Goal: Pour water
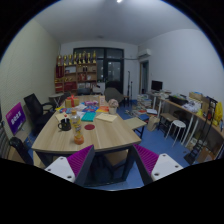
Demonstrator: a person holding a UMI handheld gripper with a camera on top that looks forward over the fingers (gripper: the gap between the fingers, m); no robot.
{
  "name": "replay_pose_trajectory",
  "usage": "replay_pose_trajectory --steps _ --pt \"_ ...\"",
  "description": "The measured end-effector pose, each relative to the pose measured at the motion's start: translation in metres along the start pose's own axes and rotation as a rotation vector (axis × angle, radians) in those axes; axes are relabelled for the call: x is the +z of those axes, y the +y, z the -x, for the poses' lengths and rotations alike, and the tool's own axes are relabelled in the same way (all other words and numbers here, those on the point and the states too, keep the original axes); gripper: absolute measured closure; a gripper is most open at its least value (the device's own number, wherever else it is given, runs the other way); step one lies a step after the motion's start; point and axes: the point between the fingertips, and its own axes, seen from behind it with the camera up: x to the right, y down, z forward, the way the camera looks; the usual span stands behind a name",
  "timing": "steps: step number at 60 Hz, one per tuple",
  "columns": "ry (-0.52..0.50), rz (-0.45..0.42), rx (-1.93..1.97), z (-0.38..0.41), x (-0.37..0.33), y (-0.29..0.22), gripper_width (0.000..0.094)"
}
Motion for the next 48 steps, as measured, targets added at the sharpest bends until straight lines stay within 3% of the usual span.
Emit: replay_pose_trajectory --steps 11,19,28,41,48 --pt "-0.006 -0.009 0.012 0.066 -0.011 0.012 0.0127" --pt "-0.063 -0.011 0.017 0.123 0.025 0.018 0.0128" --pt "-0.137 -0.051 0.003 0.175 0.11 0.021 0.0143" --pt "-0.165 -0.055 -0.017 0.217 0.264 0.038 0.0141" --pt "-0.173 -0.104 -0.017 0.228 0.323 0.032 0.0142"
